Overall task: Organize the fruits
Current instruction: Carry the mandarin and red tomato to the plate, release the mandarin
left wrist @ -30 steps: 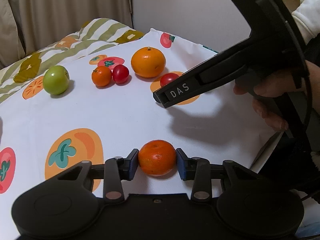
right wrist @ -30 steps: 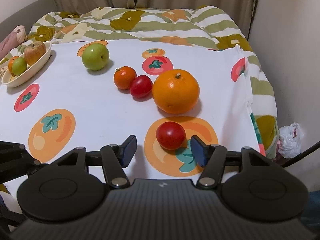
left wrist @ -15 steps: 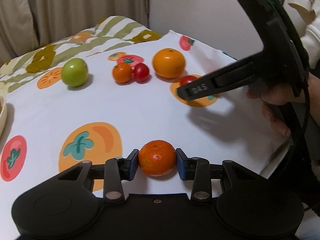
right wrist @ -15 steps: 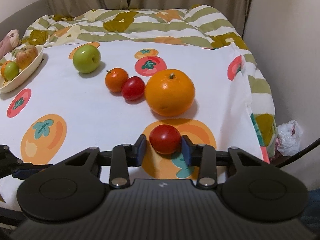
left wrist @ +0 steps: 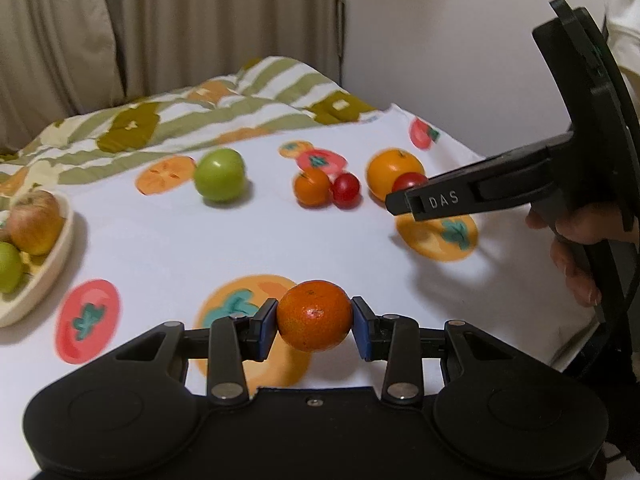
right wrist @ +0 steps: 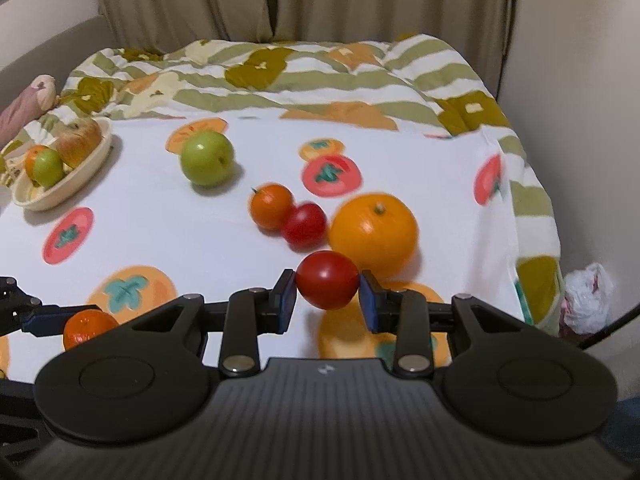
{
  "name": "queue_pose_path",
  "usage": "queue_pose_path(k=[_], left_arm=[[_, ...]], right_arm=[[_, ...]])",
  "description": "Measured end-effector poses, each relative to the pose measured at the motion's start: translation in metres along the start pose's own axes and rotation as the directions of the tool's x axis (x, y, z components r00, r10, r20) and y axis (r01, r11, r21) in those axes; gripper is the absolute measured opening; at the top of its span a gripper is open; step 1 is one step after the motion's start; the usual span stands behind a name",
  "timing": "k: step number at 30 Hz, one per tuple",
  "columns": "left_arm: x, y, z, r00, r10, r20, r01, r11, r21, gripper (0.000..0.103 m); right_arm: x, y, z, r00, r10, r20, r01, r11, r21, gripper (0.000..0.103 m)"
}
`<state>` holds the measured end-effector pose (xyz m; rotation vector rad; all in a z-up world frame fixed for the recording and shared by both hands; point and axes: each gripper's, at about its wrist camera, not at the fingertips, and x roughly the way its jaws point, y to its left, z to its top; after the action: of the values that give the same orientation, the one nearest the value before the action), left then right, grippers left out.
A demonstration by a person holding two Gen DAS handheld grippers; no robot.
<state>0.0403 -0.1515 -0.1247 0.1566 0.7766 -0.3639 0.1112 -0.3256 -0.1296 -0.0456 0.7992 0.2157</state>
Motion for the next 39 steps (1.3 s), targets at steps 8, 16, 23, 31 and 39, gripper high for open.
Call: queue_pose_path(k=[8,16,23,31,39], left_arm=[[-0.034,0.032,0.013,0.994,0.086,0.061,-0.083,0.995,-0.051,0.042],[-0.066,0.087,0.025,0.973,0.209,0.099,-0.198,0.974,-0.114,0.042],[-0.086,0.144,0.03,0.951,0.291,0.105,-0.273,0.949,-0.16,0.042],[-0.091,0.209,0.029,0.943,0.322,0.083,-0.306,0.937,-0.167,0.042],[-0.069,0.265,0.02,0.955,0.292,0.045,-0.284,0.95,-0.131,0.042]], right_arm=[[-0.016,0.035,0.032,0.997,0.07,0.036,-0.069,0.997,-0.036,0.049],[-0.019,0.087,0.068,0.987,0.153,0.058,-0.148,0.986,-0.072,0.049],[-0.016,0.142,0.096,0.975,0.213,0.063,-0.206,0.973,-0.108,0.049],[0.003,0.204,0.116,0.969,0.241,0.042,-0.235,0.965,-0.115,0.049],[0.036,0.253,0.12,0.976,0.219,0.0,-0.218,0.971,-0.094,0.049]])
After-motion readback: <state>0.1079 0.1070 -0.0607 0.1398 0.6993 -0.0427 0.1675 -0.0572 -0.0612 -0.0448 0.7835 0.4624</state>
